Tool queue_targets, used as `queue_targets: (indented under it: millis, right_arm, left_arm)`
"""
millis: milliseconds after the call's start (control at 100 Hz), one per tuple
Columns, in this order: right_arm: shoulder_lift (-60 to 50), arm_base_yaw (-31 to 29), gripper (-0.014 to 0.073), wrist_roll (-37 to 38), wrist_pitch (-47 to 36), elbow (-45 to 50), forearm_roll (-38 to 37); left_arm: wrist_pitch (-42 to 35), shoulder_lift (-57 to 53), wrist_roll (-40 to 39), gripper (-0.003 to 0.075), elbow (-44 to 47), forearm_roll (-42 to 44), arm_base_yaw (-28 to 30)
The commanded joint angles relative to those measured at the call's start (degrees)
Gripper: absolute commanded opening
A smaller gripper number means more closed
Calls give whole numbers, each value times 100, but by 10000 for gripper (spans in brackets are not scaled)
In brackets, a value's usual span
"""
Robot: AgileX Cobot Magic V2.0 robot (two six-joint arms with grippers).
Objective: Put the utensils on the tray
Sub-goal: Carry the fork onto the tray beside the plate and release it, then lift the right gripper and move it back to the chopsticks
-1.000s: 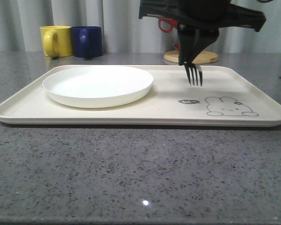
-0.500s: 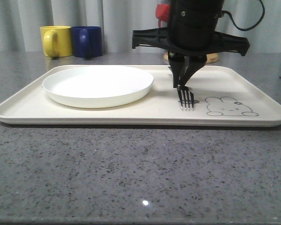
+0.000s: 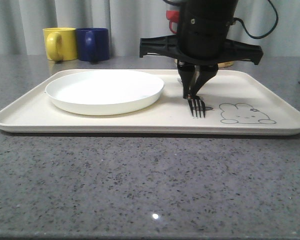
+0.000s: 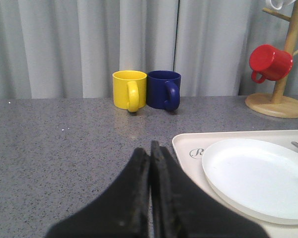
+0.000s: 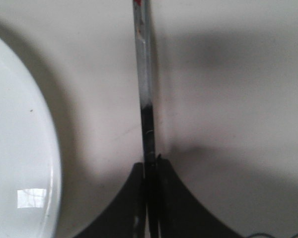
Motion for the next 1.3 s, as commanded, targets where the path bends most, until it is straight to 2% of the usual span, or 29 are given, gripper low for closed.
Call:
queue_targets:
  millis: [0, 210, 330, 500, 690, 830, 1010, 1290]
  right_arm:
    - [-255, 10, 28, -9, -181, -191, -59]
    - [-255, 10, 248, -9, -118, -191, -59]
    - [-273, 10, 307, -9, -83, -191, -59]
    - [-445, 10, 311, -127, 96, -191, -59]
    - [-1003, -41, 311, -690, 327, -191, -57]
    - [-1526, -289, 311, -1233, 448, -191, -17]
    - [-1898, -1046, 311, -2163, 770, -191, 265]
    - [-1920, -2556, 311, -3601, 927, -29, 1316]
  left_arm:
    - [-487, 35, -9, -17, -151, -30, 6]
    - [-487, 35, -9, -17, -151, -30, 6]
    - [-487, 35, -9, -17, -151, -30, 6]
    - [-487, 35, -9, -17, -151, -30, 6]
    - [-487, 35, -9, -17, -151, -30, 6]
    - [-487, 35, -9, -17, -151, -30, 6]
    - [-487, 35, -9, -17, -151, -30, 6]
    - [-487, 35, -9, -17, -151, -30, 6]
